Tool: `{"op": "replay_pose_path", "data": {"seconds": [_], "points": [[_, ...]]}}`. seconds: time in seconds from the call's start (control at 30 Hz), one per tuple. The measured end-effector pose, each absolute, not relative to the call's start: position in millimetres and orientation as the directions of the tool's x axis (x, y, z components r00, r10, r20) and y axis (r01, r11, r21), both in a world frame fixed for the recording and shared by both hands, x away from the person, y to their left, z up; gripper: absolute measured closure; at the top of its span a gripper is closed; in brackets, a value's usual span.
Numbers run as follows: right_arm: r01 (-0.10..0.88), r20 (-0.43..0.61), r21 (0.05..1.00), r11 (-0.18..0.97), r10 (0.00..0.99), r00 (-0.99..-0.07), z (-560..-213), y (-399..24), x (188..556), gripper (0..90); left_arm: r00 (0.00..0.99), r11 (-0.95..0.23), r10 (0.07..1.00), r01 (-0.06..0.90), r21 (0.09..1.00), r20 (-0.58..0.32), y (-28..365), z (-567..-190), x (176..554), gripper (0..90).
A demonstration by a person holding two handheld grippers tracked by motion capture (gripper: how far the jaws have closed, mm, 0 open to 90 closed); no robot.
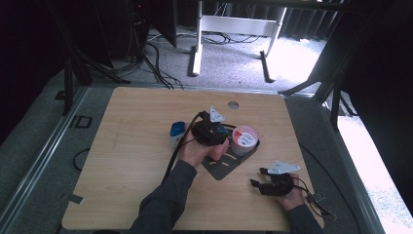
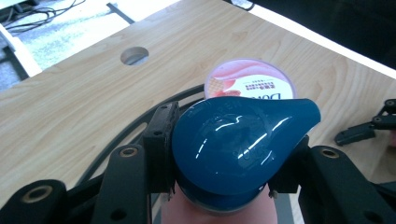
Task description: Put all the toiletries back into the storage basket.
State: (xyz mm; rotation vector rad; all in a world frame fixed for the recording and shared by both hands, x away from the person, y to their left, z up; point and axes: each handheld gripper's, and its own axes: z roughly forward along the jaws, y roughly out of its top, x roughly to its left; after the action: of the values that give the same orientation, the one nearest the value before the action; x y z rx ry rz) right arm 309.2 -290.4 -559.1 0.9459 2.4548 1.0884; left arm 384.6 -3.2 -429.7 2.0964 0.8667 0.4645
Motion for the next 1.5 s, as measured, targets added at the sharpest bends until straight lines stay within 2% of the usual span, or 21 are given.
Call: {"op": "replay_pose_path", "data": {"seconds": [1.5], "points": [[0.448, -0.003, 0.742, 0.499, 0.67, -0.742, -559, -290, 309, 35.6, 0.617, -0.421, 0.785, 0.465, 0.778, 0.056, -24, -444, 429, 52.7]]}}
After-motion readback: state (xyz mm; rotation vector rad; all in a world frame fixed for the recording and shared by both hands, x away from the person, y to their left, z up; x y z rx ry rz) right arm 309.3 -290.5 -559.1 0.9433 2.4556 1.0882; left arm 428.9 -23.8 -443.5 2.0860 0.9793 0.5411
